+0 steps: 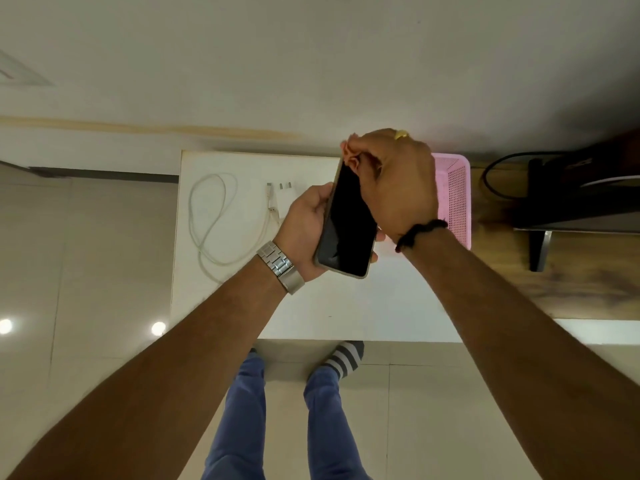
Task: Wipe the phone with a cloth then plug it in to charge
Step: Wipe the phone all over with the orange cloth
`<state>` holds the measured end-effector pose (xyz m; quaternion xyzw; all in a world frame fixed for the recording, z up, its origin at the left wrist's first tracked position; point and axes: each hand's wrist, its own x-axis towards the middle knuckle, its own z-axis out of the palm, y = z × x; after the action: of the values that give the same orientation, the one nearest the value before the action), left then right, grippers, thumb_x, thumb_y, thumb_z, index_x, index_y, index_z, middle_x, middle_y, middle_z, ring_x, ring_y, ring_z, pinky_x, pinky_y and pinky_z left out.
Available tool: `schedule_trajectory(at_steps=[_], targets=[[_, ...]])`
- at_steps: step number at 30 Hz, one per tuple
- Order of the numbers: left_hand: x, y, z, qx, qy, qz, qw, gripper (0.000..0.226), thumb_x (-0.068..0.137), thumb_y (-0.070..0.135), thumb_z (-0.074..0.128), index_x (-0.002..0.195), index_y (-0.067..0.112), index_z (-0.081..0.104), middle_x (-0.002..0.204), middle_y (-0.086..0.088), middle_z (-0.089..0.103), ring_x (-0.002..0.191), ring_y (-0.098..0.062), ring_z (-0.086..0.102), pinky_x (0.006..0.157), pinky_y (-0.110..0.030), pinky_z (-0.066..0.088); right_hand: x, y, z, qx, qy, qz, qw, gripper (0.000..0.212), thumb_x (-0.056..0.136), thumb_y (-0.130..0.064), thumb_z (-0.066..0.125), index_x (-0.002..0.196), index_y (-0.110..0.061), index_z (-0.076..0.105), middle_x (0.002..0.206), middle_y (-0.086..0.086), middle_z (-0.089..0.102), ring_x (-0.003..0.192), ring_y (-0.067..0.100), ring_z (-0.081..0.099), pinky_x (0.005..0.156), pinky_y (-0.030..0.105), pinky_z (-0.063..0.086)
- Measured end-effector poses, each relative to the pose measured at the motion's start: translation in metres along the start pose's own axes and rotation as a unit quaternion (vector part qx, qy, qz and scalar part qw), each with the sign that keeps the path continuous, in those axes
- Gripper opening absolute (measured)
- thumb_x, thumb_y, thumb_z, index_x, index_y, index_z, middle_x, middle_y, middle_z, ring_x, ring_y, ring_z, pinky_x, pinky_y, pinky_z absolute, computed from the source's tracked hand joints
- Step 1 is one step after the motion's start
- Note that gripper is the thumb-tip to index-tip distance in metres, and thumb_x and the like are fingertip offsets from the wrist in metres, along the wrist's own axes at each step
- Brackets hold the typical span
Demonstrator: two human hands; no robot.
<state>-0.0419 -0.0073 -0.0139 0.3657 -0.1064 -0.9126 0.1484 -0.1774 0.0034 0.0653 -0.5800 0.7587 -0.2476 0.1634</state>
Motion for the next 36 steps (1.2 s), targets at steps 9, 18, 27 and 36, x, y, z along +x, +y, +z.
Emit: schedule_trajectory(at_steps=[9,18,27,36], targets=[[-0.003,0.003,0.000,-0.008,0.001,0.002,1.000,0.046,0.102,0.046,0.039,0.108,0.019,0.075,0.109,-0.013,0.075,0.092,-0.036,0.072,0.084,-0.055,0.057,0.002,-0.007,-0.005,-0.020,-0.015,-0.004,1.000,0.026,0.096,-0.009,0.055,0.109,-0.014,0.077,0.109,0.004,0.075,0.101,0.025,0.067,0.091,0.036,0.052],[-0.002,0.016,0.005,-0.040,0.010,0.000,0.999,0.040,0.100,0.044,0.048,0.111,0.019,0.077,0.114,-0.010,0.075,0.099,-0.030,0.072,0.088,-0.044,0.058,-0.016,-0.015,-0.007,-0.033,-0.078,-0.049,0.995,0.026,0.096,-0.012,0.053,0.108,-0.013,0.075,0.111,0.005,0.074,0.104,0.027,0.067,0.088,0.040,0.053],[-0.005,0.028,0.013,-0.054,0.074,-0.002,0.996,0.054,0.101,0.046,0.047,0.138,0.009,0.063,0.134,-0.011,0.059,0.121,-0.028,0.056,0.114,-0.038,0.039,-0.051,-0.022,-0.001,-0.021,-0.118,-0.095,0.988,0.020,0.098,-0.014,0.057,0.108,-0.010,0.075,0.105,0.011,0.075,0.095,0.030,0.070,0.086,0.039,0.058],[-0.003,0.036,0.019,-0.014,0.058,0.037,0.998,0.062,0.104,0.053,0.038,0.145,0.010,0.056,0.121,-0.021,0.066,0.099,-0.033,0.065,0.090,-0.041,0.052,-0.077,-0.028,0.004,0.016,-0.097,-0.092,0.991,0.015,0.093,-0.010,0.070,0.106,-0.008,0.076,0.102,0.012,0.078,0.087,0.030,0.074,0.086,0.040,0.062]])
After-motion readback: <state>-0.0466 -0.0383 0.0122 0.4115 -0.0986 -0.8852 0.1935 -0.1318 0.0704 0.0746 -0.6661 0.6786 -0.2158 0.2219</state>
